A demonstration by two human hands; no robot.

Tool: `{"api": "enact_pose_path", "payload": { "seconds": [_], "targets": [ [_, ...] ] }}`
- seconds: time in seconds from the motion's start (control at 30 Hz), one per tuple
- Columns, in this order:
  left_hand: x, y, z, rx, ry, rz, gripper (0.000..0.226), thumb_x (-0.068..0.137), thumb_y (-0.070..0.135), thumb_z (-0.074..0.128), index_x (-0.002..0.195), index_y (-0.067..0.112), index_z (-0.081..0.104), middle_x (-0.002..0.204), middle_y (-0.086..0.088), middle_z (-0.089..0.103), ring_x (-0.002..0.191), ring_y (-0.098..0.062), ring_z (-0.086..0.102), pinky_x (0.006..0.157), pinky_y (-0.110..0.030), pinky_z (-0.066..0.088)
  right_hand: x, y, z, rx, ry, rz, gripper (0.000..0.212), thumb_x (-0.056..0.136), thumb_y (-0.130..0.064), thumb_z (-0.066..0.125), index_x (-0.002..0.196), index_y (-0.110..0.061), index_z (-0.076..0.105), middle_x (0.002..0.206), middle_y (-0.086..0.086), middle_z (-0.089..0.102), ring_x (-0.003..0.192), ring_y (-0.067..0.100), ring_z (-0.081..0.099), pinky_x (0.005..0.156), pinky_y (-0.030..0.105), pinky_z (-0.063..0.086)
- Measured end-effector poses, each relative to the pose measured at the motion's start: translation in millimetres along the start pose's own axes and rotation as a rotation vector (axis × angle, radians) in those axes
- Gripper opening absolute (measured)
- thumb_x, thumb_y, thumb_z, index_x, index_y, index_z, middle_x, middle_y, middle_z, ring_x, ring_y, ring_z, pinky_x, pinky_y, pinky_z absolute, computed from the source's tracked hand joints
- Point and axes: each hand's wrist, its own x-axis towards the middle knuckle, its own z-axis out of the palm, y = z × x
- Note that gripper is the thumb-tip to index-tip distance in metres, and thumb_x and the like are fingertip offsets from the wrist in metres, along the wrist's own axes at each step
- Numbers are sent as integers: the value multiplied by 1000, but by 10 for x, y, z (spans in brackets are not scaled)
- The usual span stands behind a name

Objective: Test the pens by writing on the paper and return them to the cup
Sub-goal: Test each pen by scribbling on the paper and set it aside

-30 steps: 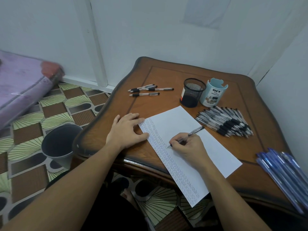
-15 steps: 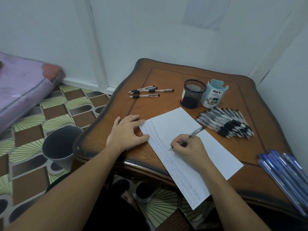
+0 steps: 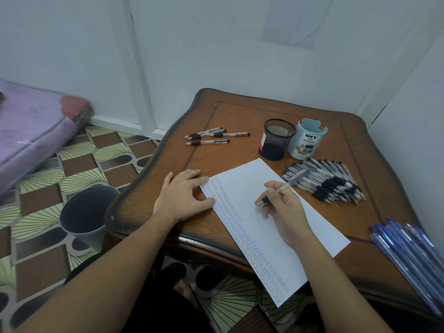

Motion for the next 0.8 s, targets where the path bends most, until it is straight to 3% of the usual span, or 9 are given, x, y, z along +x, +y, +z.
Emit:
{"api": "enact_pose_path", "payload": {
  "seconds": [0.1, 0.17, 0.3, 0.43, 0.57, 0.8],
  "targets": [
    [6, 4, -5, 5, -3, 1, 88, 61, 82, 35, 137, 41, 50, 152, 16, 35, 143, -4, 22, 120, -45, 1, 12, -21, -7, 60, -17, 21, 68, 86, -17, 62, 143, -32, 26, 76, 18, 66, 59, 22, 58, 48, 28, 45],
    [5, 5, -6, 7, -4, 1, 88, 61, 82, 35, 137, 41, 50, 152, 16, 35, 143, -5, 22, 120, -45, 1, 2, -24, -4, 61, -18, 5, 82, 88, -11, 61, 146, -44, 13, 82, 21, 68, 59, 24, 60, 48, 30, 47],
    [2, 1, -3, 5, -2, 1, 88, 61, 83, 35, 137, 41, 50, 152, 16, 35, 143, -4, 22, 120, -45, 1, -13, -38, -7, 82, 2, 30, 71, 103, -4, 42, 156, -30, 2, 88, 20, 71, 66, 22, 59, 58, 29, 48],
    [-1, 8, -11, 5, -7, -2, 89, 60, 82, 34, 137, 41, 49, 152, 16, 35, 143, -4, 21, 119, -44, 1, -12, -56, -20, 83, -1, 62, 72, 105, -4, 37, 156, -26, -9, 100, 20, 73, 67, 20, 59, 62, 30, 48],
    [-1, 11, -15, 6, -11, -1, 90, 60, 82, 33, 138, 41, 49, 152, 16, 34, 143, -4, 21, 120, -44, 1, -8, -79, -22, 84, -3, 69, 70, 104, -2, 39, 157, -30, 4, 104, 22, 72, 65, 20, 60, 55, 28, 46],
    [-1, 13, -12, 5, -14, -3, 89, 60, 82, 34, 138, 41, 48, 153, 16, 33, 143, -4, 20, 119, -43, -1, 44, -78, -59, 250, 56, 111, 47, 104, -5, 41, 144, -30, 33, 105, 20, 70, 71, 20, 65, 59, 27, 50]
  ]
}}
